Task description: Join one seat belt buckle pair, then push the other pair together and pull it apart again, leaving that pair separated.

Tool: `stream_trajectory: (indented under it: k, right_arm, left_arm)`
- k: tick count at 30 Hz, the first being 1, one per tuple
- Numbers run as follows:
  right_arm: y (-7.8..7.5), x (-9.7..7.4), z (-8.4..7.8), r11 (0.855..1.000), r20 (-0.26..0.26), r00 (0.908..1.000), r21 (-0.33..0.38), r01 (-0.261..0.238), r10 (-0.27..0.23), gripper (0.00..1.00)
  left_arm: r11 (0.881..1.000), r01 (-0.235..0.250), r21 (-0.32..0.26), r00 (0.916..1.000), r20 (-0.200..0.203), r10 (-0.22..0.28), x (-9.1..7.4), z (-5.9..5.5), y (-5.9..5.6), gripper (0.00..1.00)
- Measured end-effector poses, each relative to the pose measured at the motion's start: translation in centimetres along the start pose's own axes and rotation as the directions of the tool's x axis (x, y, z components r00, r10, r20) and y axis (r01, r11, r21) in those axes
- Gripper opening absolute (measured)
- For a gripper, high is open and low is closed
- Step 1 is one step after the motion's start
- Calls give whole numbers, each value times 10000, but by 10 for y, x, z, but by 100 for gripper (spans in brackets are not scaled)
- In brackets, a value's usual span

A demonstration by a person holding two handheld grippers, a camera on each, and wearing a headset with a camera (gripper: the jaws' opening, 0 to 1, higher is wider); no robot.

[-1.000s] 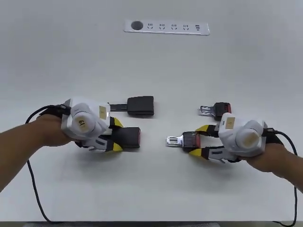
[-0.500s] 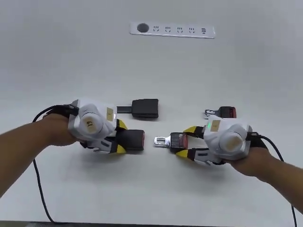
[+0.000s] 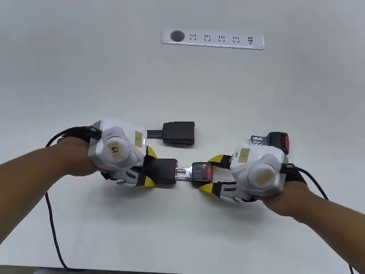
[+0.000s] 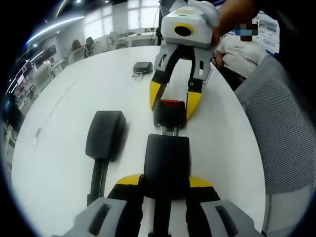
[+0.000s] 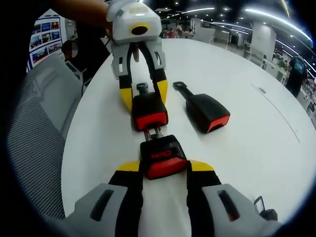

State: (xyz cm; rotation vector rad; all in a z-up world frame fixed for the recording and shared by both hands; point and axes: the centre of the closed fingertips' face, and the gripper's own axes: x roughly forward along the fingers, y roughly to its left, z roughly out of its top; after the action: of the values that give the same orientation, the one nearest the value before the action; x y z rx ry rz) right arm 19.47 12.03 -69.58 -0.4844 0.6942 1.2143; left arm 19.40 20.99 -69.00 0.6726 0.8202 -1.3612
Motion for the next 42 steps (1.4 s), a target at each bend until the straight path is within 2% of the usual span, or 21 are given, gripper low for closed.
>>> stream_trajectory:
  k: [6, 12, 21, 22, 23, 27, 34, 39, 42]
  right_arm:
    - [1, -3, 2, 9999, 101, 9999, 69, -80, 79, 33]
    - [3, -2, 3, 9999, 35, 9999, 6, -156, 156, 32]
    - [5, 10, 16, 9993, 165, 9992, -40, -376, 377, 31]
    - [5, 11, 18, 9993, 191, 9991, -18, -366, 366, 31]
    - [5, 9, 16, 9993, -41, 9994, 78, -356, 357, 31]
    - [1, 6, 18, 9997, 124, 9998, 166, -178, 176, 31]
    - [1, 7, 18, 10000, 92, 9999, 29, -75, 75, 31]
    - [2, 8, 17, 9998, 23, 10000, -191, 8, -8, 31]
    - [2, 7, 14, 9997, 161, 9999, -228, 52, -48, 31]
  left_arm:
    - [10000, -12, -14, 10000, -20, 12, 1, 0, 0, 34]
    - [10000, -32, 61, 9998, -219, 33, 2, -2, 0, 33]
    - [9999, 22, 161, 9996, -293, -18, 4, -3, 0, 33]
    - [9999, 96, 95, 9985, -543, -91, 2, -8, -1, 33]
    - [9997, 110, 218, 9997, -204, -106, 4, -2, 1, 33]
    - [9998, 121, 154, 9995, -296, -116, 4, -1, 0, 33]
    - [9993, 292, 215, 9988, -389, -284, 3, 0, 0, 33]
    - [9988, 331, 353, 9991, -291, -321, 2, 2, 0, 33]
    - [9990, 307, 329, 9995, 1, -307, 1, -1, 2, 33]
